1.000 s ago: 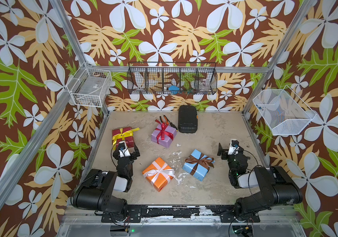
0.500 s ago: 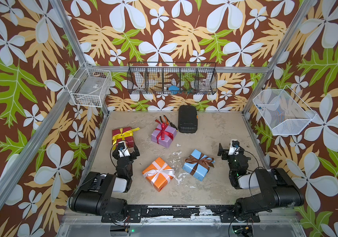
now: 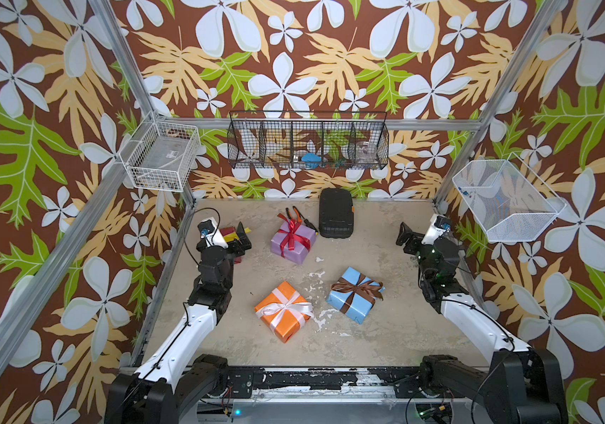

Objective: Untie the ribbon bows on the gift boxes
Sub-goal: Move the gift box to the center of the board.

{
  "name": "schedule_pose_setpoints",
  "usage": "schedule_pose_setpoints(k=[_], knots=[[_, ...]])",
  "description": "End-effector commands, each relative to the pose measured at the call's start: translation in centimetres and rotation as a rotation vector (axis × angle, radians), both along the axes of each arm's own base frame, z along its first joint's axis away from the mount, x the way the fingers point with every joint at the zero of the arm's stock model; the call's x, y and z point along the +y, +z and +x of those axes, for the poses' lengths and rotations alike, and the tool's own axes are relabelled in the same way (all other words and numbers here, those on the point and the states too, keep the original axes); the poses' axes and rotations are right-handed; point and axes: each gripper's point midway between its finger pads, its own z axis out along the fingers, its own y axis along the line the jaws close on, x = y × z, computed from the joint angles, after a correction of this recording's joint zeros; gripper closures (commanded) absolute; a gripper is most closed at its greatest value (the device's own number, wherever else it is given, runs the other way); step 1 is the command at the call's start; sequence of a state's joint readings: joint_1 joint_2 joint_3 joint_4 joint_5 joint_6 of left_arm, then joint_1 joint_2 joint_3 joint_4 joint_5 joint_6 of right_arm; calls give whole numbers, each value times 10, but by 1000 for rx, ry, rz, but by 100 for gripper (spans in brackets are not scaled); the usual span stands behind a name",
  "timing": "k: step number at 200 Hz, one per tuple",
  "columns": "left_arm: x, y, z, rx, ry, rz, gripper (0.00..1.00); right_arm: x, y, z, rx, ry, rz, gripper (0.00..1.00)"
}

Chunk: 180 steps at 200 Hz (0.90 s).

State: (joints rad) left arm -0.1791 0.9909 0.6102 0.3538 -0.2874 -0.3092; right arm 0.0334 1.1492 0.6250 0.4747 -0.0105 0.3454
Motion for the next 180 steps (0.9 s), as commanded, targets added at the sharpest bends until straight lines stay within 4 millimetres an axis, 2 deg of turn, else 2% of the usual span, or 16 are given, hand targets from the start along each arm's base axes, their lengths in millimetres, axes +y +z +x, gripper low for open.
schedule_pose_setpoints(k=[1, 19, 43, 61, 82, 92, 106, 117, 144, 164, 180], knots=[[-28, -65, -28, 319, -127, -149, 0, 58, -27, -18, 181, 285, 183, 20], [-44, -85, -50, 420, -178, -215, 0, 98, -31, -29, 248, 382, 146, 27], [-66, -112, -80, 510, -232, -288, 0, 156, -46, -50, 348, 533, 56, 35], [-80, -132, -99, 566, -270, -343, 0, 195, -55, -74, 398, 646, 5, 46], [-89, -149, -116, 625, -292, -375, 0, 230, -57, -106, 419, 761, -26, 57], [-90, -156, -123, 658, -296, -380, 0, 241, -61, -121, 436, 795, -48, 61], [-93, -164, -134, 704, -306, -393, 0, 255, -67, -142, 461, 845, -77, 71], [-102, -165, -140, 716, -338, -407, 0, 266, -75, -161, 486, 897, -99, 76], [-114, -177, -151, 772, -375, -402, 0, 287, -108, -201, 581, 989, -147, 79], [-124, -185, -154, 797, -397, -408, 0, 291, -136, -214, 653, 1005, -148, 79], [-136, -182, -153, 778, -431, -434, 0, 290, -152, -217, 698, 1000, -152, 81]])
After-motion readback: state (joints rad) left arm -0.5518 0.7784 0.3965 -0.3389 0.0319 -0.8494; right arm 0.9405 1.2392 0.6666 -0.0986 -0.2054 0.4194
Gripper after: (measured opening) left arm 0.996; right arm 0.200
